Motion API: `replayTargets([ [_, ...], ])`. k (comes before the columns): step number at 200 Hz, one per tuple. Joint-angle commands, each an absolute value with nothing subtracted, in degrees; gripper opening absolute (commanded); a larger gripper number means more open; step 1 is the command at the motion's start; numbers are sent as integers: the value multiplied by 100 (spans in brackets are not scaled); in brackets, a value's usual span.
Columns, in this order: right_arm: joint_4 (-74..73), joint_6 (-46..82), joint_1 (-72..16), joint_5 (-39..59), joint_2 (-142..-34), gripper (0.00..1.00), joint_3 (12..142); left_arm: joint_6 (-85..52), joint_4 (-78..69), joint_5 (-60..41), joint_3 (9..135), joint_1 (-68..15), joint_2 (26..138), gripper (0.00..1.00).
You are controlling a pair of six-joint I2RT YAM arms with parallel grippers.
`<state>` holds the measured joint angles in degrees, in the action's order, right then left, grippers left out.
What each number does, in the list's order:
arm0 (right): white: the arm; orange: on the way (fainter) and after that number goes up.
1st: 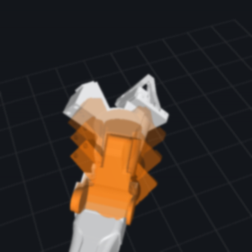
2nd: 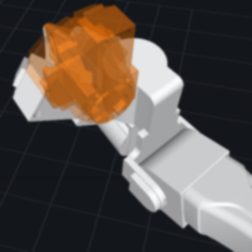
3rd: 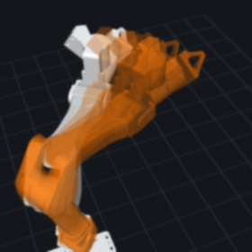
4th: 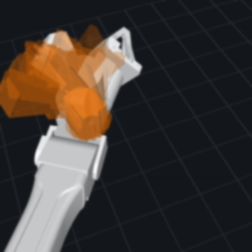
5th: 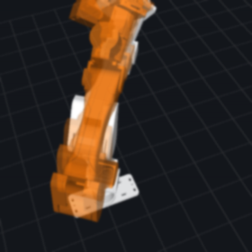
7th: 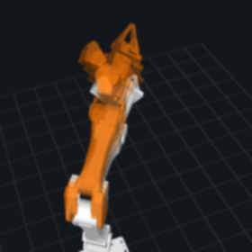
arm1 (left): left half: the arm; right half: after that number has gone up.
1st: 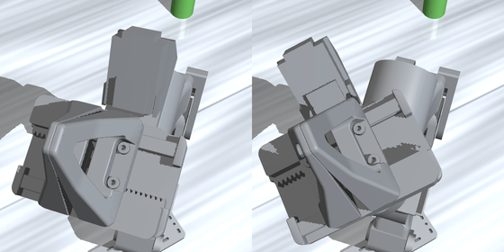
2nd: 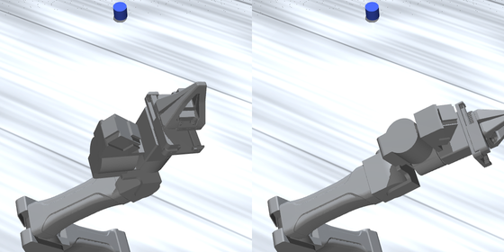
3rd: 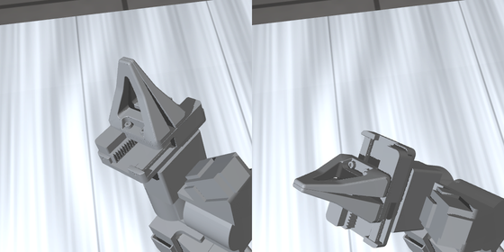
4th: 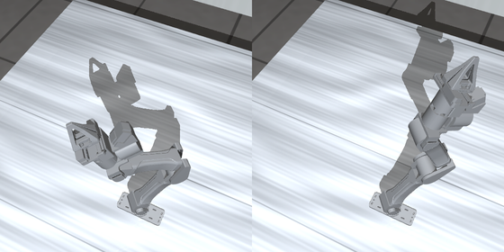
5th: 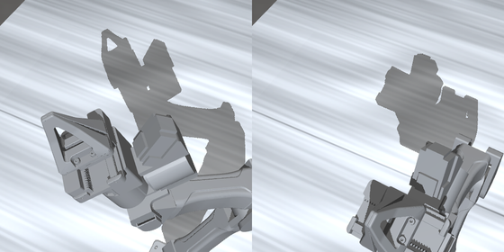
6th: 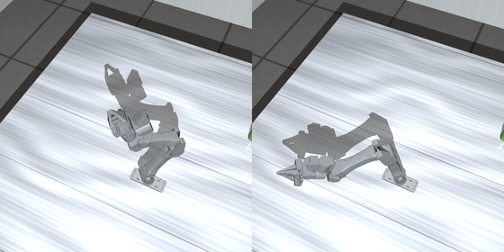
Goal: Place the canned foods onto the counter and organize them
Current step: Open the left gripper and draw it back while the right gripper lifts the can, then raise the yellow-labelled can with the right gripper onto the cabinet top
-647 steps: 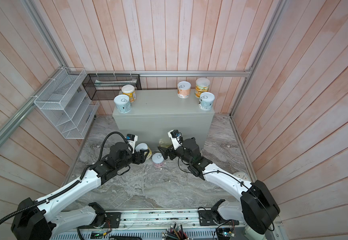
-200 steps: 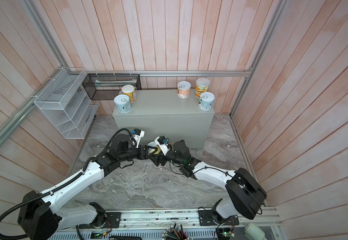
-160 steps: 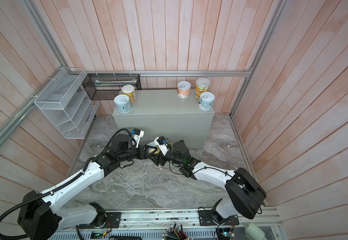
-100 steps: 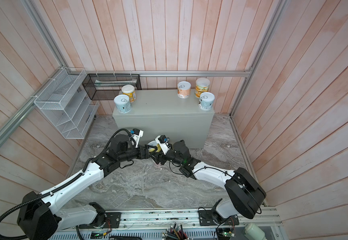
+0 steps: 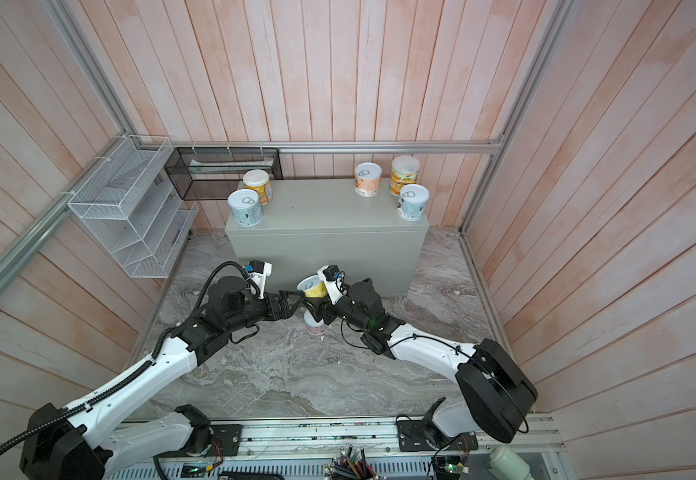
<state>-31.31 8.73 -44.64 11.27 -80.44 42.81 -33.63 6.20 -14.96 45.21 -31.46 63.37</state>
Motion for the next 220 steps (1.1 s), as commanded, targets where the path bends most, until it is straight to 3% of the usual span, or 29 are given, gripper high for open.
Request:
replayTargets([
  [1, -3231, 792, -4447, 905, -7640, 63, 4474, -3210, 377, -1193, 4291, -3089, 6293, 100],
  [60, -2585, 858, -4445, 557, -6888, 63, 4475, -2982, -259, -424, 3688, -3076, 5881, 100],
  [94, -2144, 976, -4447, 170, -6273, 62, 4375, -2581, -733, -293, 3557, -3074, 6191, 100],
  [142, -1202, 980, -4439, -678, -5526, 62, 4638, -2068, -2445, -8, 2649, -3085, 6345, 100],
  [220, -322, 932, -4129, -1180, -5593, 62, 5527, -2158, -3221, -227, 1990, -3094, 6463, 100],
])
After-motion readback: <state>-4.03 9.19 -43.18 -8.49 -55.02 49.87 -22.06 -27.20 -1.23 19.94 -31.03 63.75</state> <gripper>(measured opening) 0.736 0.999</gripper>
